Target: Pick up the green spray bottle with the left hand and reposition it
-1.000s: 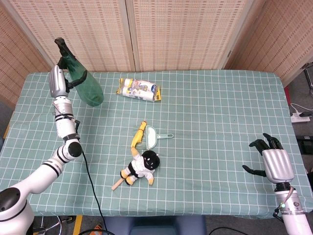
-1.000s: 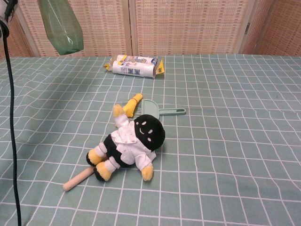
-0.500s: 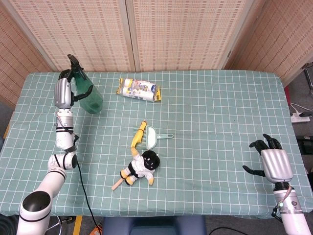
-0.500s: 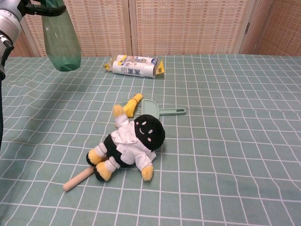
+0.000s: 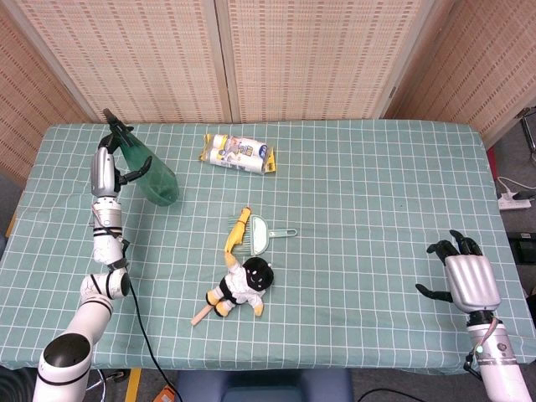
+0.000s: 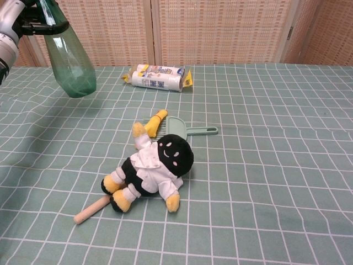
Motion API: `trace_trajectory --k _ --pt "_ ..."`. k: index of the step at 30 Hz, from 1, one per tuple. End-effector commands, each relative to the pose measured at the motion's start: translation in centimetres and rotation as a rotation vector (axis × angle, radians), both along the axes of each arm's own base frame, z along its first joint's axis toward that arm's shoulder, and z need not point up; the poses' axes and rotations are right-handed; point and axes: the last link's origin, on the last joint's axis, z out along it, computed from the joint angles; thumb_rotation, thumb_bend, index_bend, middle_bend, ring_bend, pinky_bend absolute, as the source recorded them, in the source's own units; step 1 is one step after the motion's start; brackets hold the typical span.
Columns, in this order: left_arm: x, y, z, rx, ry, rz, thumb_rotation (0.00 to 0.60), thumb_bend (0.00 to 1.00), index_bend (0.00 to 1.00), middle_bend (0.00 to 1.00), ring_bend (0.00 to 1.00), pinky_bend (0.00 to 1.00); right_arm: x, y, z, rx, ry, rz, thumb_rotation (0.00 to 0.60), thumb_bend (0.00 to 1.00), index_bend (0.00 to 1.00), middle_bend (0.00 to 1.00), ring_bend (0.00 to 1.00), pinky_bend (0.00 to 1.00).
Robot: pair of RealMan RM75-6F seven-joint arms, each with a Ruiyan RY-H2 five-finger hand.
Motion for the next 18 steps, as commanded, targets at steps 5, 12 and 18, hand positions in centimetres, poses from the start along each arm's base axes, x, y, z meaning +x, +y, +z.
trace_trajectory --k 5,12,18 --pt "-0.2 -0.6 0.3 0.013 -0.012 -0.048 0.6 0.32 0.25 0.58 0.31 0.12 0.2 -0.1 -0.1 0.011 0.019 -0.011 0.6 0.0 0.37 0.32 0.11 0.2" --pt "-0.5 -1.4 0.1 0.007 -0.034 -0.1 0.6 0.32 0.25 0.57 0.3 0.11 0.3 0.0 -0.1 0.014 0.033 -0.021 0.6 0.0 0.37 0.32 0.11 0.2" --pt "-1.1 -1.9 -0.8 -0.038 -0.049 -0.107 0.6 0.32 0.24 0.57 0.3 0.1 0.3 0.3 0.0 0.0 0.059 -0.033 0.6 0.0 0.37 0.32 0.11 0.2"
